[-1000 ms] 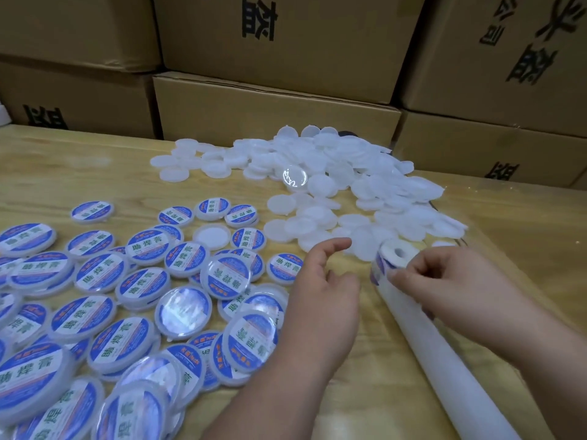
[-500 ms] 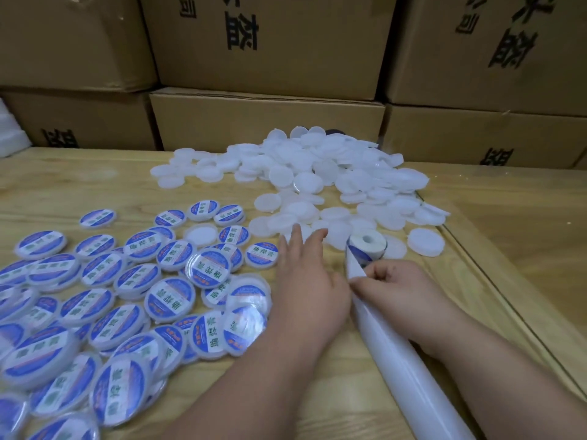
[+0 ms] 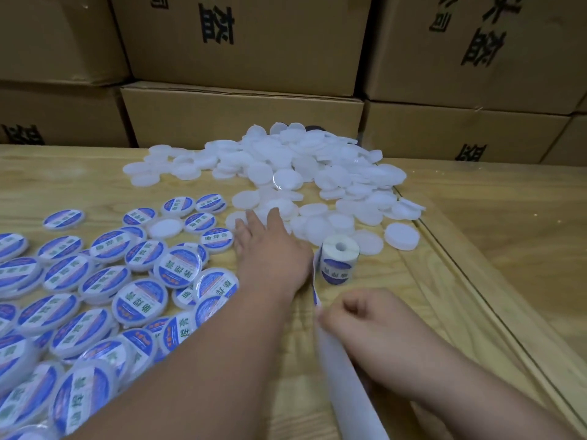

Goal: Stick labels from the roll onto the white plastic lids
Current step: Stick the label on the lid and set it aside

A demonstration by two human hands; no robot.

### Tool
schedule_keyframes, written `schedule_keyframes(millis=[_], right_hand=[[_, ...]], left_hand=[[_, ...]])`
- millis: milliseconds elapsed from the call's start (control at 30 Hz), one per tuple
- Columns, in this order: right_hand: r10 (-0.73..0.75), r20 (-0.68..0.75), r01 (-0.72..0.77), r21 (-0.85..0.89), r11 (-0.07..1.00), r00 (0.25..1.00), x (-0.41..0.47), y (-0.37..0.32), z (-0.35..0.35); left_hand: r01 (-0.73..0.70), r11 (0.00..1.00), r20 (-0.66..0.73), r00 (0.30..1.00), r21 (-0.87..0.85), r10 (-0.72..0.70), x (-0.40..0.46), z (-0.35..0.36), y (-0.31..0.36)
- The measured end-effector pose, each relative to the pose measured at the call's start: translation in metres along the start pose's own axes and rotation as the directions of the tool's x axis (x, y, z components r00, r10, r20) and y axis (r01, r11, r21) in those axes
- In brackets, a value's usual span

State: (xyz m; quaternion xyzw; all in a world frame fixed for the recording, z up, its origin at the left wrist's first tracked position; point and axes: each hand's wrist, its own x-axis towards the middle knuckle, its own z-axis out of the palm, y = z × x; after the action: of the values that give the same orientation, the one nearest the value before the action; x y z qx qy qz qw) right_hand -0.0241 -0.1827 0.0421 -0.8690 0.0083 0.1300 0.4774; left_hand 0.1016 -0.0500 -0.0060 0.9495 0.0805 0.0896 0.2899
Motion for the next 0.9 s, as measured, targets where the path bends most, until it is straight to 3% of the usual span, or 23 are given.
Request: schedule_keyframes(millis=[167,233,333,467,667,900], right_hand=[[0.064,-0.256,-0.004,0.226,0.974,0.964,0.047,-0.001,-0.009],[0.064,-0.335,0.046,0.312,0.949,0.940,0.053,0.009,-0.003],[-0.023,-0.434,0.170,0.304,0.937,0.901,0.053,0.021,0.002],[-0.088,-0.391,0.188,0.224,0.956,0.916,0.054,0.020,0.005],[-0.209,-0.270,0.241,0.090,0.966,0.940,0.046,0.020,-0.001],[-0.177,-0.105,0.188,0.108,0.976,0.979,0.046,0.027,-0.017]], left_hand=[[-0.074,0.997,-0.137,0.988,0.023,0.077,-0.006,0.005,-0.002],[-0.084,0.996,-0.149,0.985,0.013,0.085,-0.007,0.007,-0.002],[-0.094,0.995,-0.154,0.984,-0.023,0.089,-0.005,0.007,-0.001],[-0.115,0.993,-0.162,0.981,-0.031,0.109,-0.004,0.007,-0.004],[-0.114,0.975,-0.094,0.991,-0.192,0.097,-0.007,0.001,-0.004],[-0.041,0.907,-0.035,0.999,-0.420,0.029,-0.011,-0.020,-0.001]])
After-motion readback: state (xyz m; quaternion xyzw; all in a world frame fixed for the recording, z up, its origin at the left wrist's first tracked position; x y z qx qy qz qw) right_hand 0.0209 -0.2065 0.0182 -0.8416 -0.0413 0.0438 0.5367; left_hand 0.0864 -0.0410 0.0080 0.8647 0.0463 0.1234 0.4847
